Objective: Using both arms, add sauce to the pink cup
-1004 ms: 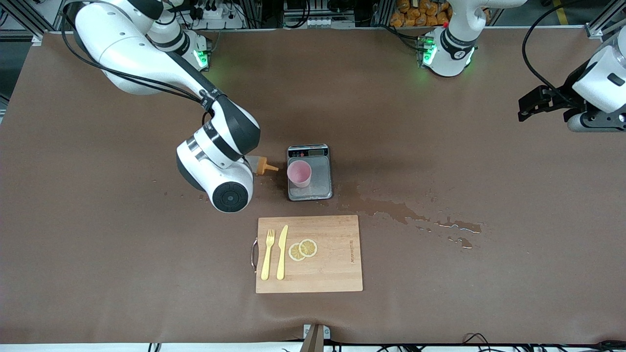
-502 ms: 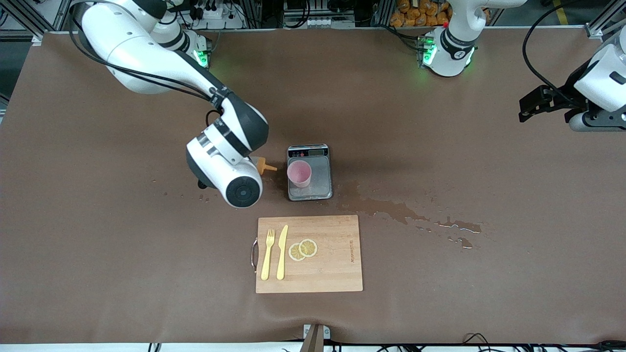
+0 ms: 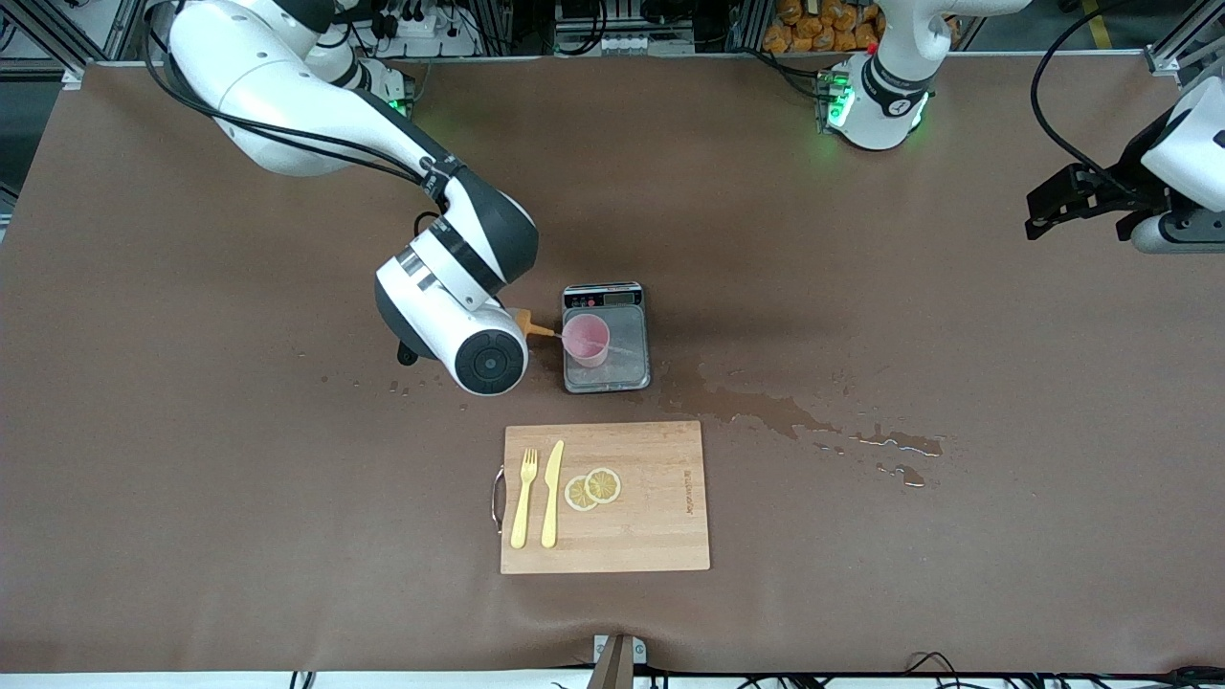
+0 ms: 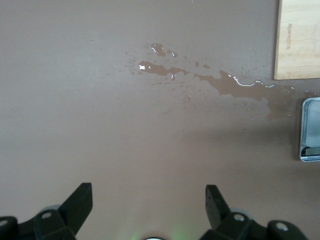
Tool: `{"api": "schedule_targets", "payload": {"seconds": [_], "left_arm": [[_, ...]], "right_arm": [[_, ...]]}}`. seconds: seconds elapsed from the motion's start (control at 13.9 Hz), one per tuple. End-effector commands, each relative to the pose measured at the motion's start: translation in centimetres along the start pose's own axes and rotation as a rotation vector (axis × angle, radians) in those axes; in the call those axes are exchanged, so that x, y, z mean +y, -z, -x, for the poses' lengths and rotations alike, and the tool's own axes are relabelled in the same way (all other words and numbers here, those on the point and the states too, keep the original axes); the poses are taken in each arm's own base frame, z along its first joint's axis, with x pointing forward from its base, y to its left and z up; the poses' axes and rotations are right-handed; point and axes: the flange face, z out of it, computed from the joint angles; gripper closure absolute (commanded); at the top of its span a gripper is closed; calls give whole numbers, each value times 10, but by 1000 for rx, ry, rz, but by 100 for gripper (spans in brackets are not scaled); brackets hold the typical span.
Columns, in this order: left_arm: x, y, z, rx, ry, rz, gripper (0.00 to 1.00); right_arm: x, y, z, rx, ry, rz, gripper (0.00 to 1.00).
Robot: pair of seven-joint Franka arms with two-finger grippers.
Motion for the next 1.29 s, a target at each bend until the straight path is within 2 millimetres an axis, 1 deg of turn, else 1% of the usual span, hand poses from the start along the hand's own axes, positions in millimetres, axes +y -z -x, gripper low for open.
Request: {"api": "schedule_targets", "payload": {"seconds": [0.0,0.14,0.22,0.36,0.43,0.5,0.57,0.65,0.86,0.93,1.0,1.22], "left_arm": [[-2,5,-2,9,-10,10,0],[-2,5,-2,9,-10,10,0],[-1,5,-2,9,-12,10,0],[-1,5,-2,9,-12,10,0],[-1,5,-2,9,-12,10,0],[-1,5,-2,9,-12,10,0],[-1,5,-2,11,-12,9,0],[-2,5,-2,10,-11,6,0],[-3,4,-3,8,-9,9,0],[-3,5,-3,9,-9,10,0],[-4,5,-3,9,-7,10,0],[-2,5,-2,10,-7,4,0]], "right_arm": [[9,13,7,-9,-29,-39,100],[6,6,9,7,-36,-41,100],[4,5,6,8,-36,-35,100],[-5,9,-8,-24,-19,-7,94],[-9,13,-18,-58,17,24,94],[-15,19,-32,-109,55,64,92],[-23,29,-55,-176,87,98,88],[-30,33,-72,-226,132,133,87],[-45,50,-137,-342,236,185,86],[-50,50,-151,-354,268,192,86],[-52,47,-161,-355,307,203,86],[-60,45,-179,-383,384,208,86]]}}
